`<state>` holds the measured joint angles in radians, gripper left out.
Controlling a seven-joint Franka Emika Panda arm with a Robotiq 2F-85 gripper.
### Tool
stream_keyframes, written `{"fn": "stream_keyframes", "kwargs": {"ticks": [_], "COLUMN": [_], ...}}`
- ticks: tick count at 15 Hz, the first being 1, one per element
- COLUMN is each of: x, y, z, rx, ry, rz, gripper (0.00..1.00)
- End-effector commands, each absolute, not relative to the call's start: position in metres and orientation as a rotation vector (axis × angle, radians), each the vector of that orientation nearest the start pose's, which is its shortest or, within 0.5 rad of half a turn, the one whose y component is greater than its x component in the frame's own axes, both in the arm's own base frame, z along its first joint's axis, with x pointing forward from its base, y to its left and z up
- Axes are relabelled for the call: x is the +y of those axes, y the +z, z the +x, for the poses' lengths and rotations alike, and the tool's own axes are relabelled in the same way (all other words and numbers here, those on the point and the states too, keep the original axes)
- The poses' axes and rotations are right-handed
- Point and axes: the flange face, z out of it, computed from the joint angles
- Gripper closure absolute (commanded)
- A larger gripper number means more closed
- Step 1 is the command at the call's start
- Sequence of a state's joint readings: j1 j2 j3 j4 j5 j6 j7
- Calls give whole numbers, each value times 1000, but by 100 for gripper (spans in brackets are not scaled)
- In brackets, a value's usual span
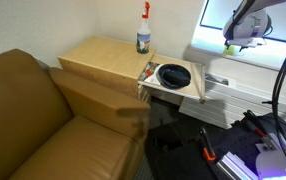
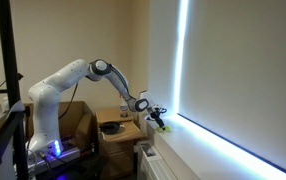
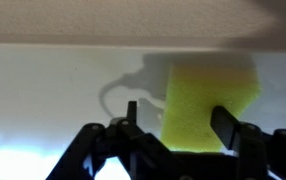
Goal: Remove the bowl from the window sill, put it in the top drawer, use the yellow sponge to wipe the window sill, and then remove the black sponge from the bowl and put it on the window sill
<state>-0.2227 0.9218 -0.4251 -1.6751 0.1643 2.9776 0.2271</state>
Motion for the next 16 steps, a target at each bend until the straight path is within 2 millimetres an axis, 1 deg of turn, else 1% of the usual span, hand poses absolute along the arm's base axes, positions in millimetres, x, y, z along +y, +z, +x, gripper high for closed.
{"fn": "stream_keyframes", "kwargs": {"ticks": [1, 3, 7, 8, 9, 12, 16], "x": [-397, -397, -401, -402, -404, -404, -379], "y": [144, 144, 147, 148, 148, 152, 165], "z": [582, 584, 587, 588, 589, 591, 600], "rx": [1331, 1339, 1359, 1367, 1374, 1381, 1260], "ry": [-607, -588, -490, -470, -451, -393, -363], "rz": [-3151, -3144, -3104, -3097, -3090, -3052, -3028], "gripper": [55, 69, 95, 98, 99, 100, 100]}}
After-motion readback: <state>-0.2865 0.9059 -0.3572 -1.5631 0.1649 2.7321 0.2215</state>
